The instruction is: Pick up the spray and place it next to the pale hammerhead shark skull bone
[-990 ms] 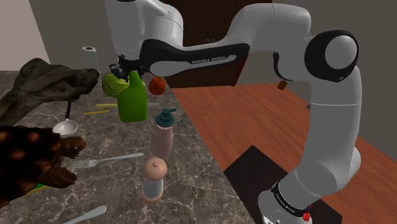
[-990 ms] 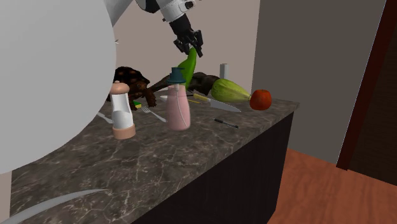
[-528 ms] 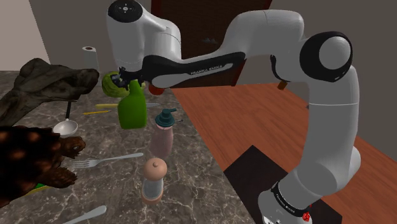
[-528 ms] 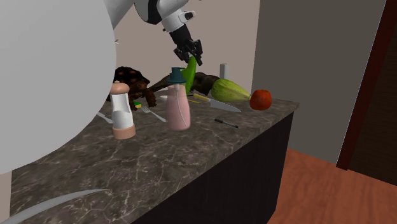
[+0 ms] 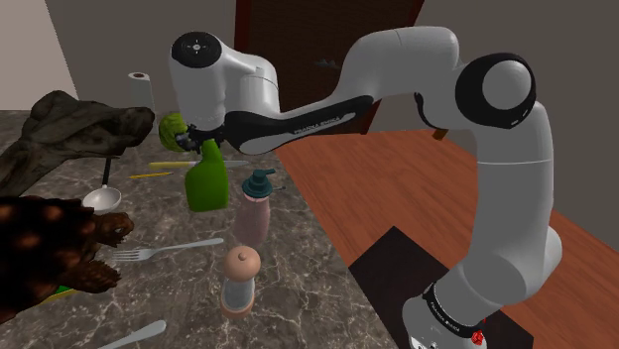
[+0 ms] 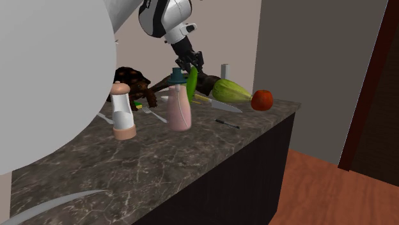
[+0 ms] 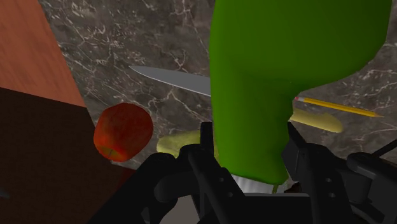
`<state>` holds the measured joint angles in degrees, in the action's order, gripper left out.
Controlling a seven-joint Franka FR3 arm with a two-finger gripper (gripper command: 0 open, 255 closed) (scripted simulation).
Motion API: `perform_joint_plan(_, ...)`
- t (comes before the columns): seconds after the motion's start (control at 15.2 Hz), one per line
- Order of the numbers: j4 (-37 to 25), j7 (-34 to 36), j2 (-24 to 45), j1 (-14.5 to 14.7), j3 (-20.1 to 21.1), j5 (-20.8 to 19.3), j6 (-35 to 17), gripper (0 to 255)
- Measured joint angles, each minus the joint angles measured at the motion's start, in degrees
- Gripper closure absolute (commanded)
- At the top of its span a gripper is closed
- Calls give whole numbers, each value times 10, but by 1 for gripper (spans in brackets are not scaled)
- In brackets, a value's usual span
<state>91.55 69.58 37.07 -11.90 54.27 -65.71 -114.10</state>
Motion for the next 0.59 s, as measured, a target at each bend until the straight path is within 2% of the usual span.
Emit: perform_joint_plan(0.59, 12, 22, 17, 7, -14, -21, -18, 255)
